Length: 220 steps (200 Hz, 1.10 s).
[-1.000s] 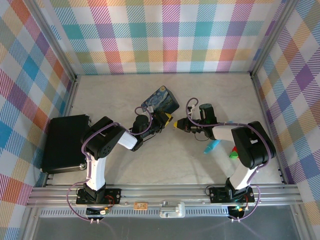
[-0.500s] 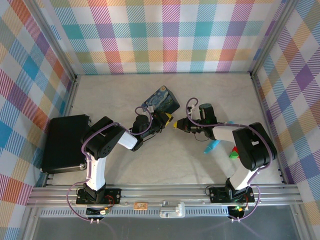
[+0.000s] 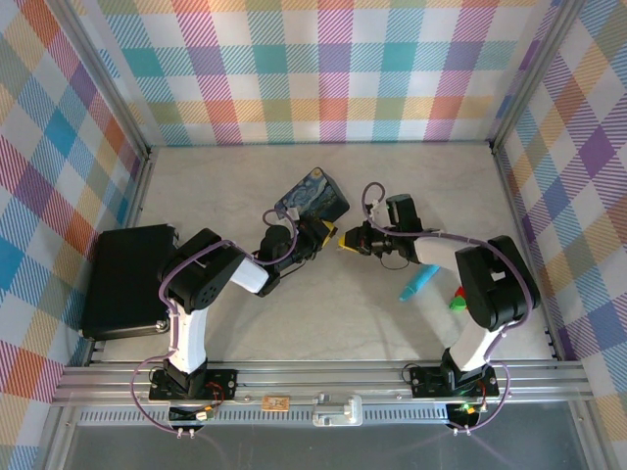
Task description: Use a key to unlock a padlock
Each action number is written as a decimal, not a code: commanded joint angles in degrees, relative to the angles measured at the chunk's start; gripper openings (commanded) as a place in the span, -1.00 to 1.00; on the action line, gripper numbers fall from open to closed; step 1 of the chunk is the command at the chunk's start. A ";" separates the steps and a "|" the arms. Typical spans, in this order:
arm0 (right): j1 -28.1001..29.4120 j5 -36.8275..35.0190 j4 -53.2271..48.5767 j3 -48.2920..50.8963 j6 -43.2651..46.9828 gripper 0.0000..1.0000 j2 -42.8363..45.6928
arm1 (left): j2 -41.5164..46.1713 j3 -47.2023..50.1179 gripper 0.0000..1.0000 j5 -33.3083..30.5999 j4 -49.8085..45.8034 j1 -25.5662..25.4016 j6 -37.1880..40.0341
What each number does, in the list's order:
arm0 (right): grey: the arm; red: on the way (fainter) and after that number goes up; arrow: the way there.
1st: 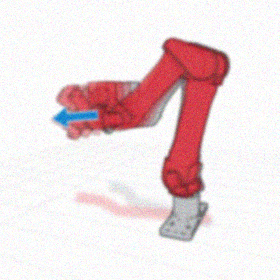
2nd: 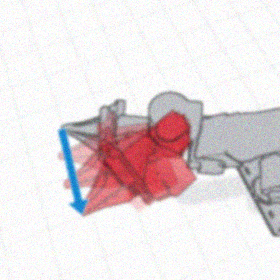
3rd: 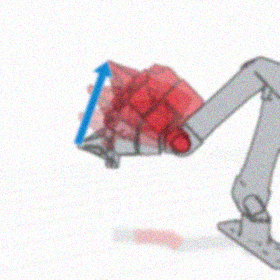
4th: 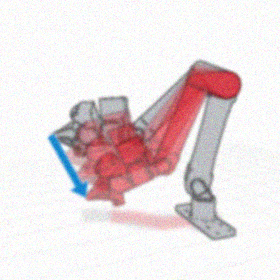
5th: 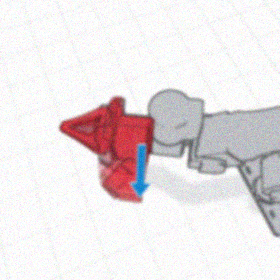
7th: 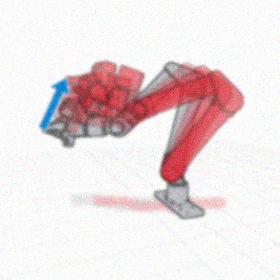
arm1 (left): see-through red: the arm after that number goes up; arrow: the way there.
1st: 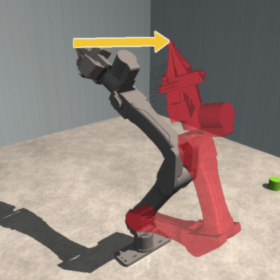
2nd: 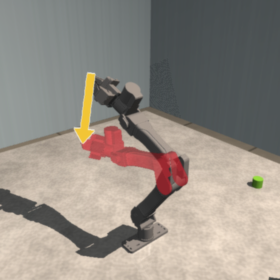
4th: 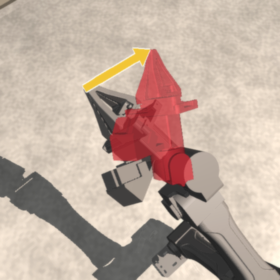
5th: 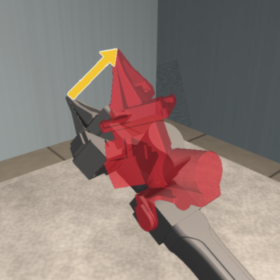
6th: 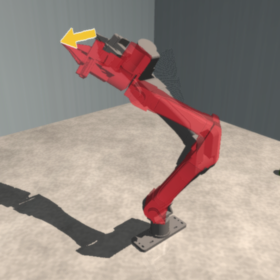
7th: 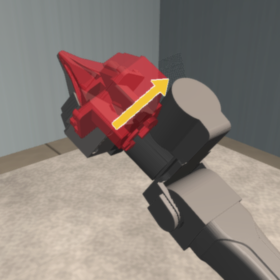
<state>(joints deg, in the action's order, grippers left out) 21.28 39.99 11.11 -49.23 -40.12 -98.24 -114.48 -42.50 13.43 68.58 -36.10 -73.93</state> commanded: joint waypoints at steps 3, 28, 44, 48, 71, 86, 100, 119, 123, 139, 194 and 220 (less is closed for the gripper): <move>-0.44 2.34 4.42 -4.35 -3.74 -1.00 -1.22 | 1.32 1.40 -1.00 5.65 -1.71 -3.41 0.58; -0.51 3.81 7.76 -4.13 -7.25 -1.00 -3.68 | 1.18 0.83 -1.00 5.66 -0.51 -3.88 0.07; -0.91 4.81 10.92 -3.64 -9.36 -1.00 -5.04 | 1.38 0.46 -1.00 6.03 -0.20 -4.15 -0.07; -1.17 5.04 11.51 -3.58 -9.79 -1.00 -5.39 | 1.41 0.38 -1.00 6.20 -0.03 -4.16 -0.07; -2.87 7.04 13.62 -3.78 -10.82 -1.00 -7.04 | 2.11 0.56 -1.00 7.51 0.11 -4.18 0.31; -3.26 7.42 11.62 -4.80 -9.00 -1.00 -7.47 | 2.11 0.11 -1.00 9.26 0.20 -4.18 0.54; -3.26 7.21 10.57 -5.43 -7.57 -1.00 -7.71 | 1.95 -0.03 -1.00 10.01 0.59 -4.24 0.21; -3.26 6.20 10.31 -5.35 -5.82 -1.00 -7.92 | 2.06 -0.23 -1.00 10.04 0.53 -4.25 0.10; -3.29 5.80 10.15 -5.35 -5.23 -1.00 -7.89 | 2.19 -0.30 -1.00 10.04 0.24 -4.23 0.11; -3.18 3.49 8.67 -5.43 -2.40 -1.00 -7.62 | 2.71 -0.77 -1.00 9.89 -1.21 -4.24 0.32; -0.31 -4.13 0.47 -7.79 12.48 -1.00 -4.76 | 4.53 -3.07 -1.00 9.59 -6.45 -4.27 -3.23; 0.08 -6.89 -2.33 -8.69 14.89 -1.00 -4.10 | 6.72 -4.37 -1.00 10.11 -13.14 -4.33 -0.53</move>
<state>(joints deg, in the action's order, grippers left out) 20.18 42.94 7.73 -54.37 -32.08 -103.68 -112.44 -44.51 11.14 60.05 -36.27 -73.73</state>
